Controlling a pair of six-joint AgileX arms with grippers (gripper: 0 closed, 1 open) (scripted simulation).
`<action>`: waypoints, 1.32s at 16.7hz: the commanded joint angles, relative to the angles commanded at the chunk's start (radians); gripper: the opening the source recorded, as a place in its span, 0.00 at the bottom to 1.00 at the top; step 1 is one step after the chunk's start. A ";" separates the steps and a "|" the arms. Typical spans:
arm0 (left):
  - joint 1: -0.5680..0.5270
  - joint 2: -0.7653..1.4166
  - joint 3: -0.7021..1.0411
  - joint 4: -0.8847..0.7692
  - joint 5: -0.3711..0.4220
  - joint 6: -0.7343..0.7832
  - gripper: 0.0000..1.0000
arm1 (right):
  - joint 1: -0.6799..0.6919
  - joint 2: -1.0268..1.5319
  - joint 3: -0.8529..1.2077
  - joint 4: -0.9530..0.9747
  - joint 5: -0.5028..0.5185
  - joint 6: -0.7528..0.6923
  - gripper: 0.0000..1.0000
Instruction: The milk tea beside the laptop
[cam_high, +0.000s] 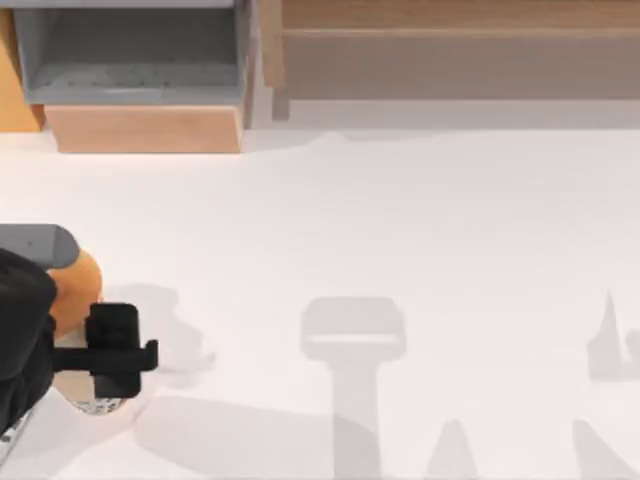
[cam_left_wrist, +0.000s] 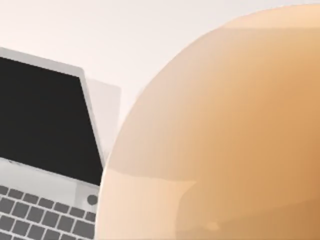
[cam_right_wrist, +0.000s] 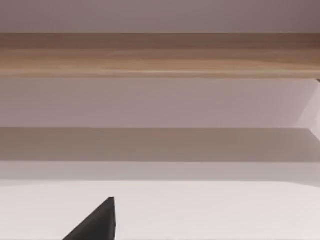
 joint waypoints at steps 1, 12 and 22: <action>0.000 -0.003 -0.002 0.007 -0.001 0.000 0.00 | 0.000 0.000 0.000 0.000 0.000 0.000 1.00; -0.001 -0.025 -0.057 0.098 -0.006 -0.001 0.00 | 0.000 0.000 0.000 0.000 0.000 0.000 1.00; -0.001 0.004 -0.117 0.097 0.004 0.001 0.00 | 0.000 0.000 0.000 0.000 0.000 0.000 1.00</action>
